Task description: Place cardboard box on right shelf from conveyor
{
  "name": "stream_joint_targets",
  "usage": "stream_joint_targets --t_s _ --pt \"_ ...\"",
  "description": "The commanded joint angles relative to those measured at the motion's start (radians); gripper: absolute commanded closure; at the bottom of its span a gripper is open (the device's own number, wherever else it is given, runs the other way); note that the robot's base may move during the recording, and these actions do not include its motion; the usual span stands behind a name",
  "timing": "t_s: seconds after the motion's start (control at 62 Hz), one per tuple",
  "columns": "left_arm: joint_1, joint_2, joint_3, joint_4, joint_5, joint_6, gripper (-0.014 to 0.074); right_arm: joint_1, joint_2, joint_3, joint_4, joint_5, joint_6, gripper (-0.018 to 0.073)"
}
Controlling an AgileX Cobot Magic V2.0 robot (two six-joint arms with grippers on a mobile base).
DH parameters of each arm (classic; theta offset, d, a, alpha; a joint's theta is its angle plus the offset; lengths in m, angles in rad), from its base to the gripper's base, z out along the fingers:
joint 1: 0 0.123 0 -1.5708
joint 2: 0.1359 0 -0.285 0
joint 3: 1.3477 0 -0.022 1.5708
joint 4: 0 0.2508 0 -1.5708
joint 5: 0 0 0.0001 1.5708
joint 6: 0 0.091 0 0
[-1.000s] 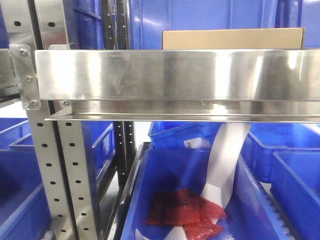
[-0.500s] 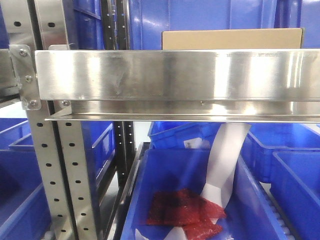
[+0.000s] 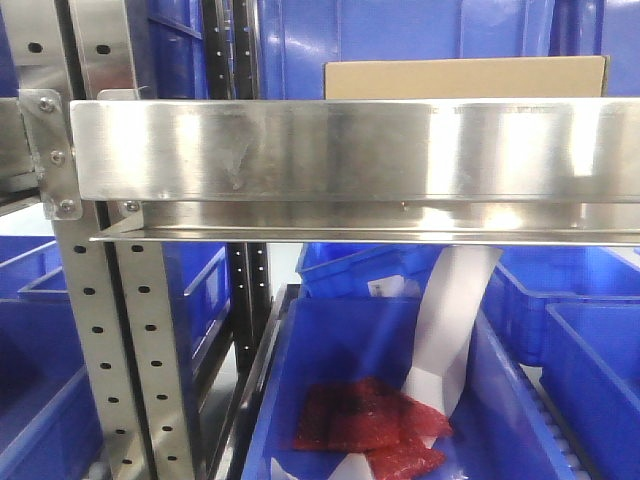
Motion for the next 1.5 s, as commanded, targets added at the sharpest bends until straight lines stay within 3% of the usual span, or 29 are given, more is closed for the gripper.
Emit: stream_joint_targets --t_s 0.0,0.097,0.145,0.323,0.419,0.71,0.823,1.484 --pt "0.002 -0.008 0.01 0.001 -0.085 -0.005 0.0713 -0.004 0.011 -0.022 0.004 -0.09 0.001 0.0507" --pt "0.002 -0.008 0.01 0.001 -0.085 -0.005 0.0713 -0.005 0.01 -0.007 -0.007 -0.123 0.001 0.0507" --pt "0.002 -0.008 0.01 0.001 -0.085 -0.005 0.0713 -0.012 0.007 0.006 -0.066 -0.161 0.01 0.0507" --pt "0.002 -0.008 0.01 0.001 -0.085 -0.005 0.0713 -0.115 -0.08 0.089 -0.262 -0.201 0.296 0.0507" --pt "0.002 -0.008 0.01 0.001 -0.085 -0.005 0.0713 -0.179 -0.14 0.142 -0.34 -0.201 0.34 0.0507" --pt "0.002 -0.008 0.01 0.001 -0.085 -0.005 0.0712 -0.197 -0.136 0.241 -0.353 -0.287 0.341 0.0507" --pt "0.002 -0.008 0.01 0.001 -0.085 -0.005 0.0713 -0.197 -0.136 0.238 -0.393 -0.272 0.341 0.0507" --pt "0.002 -0.008 0.01 0.001 -0.085 -0.005 0.0712 -0.197 -0.136 0.238 -0.392 -0.268 0.342 0.0507"
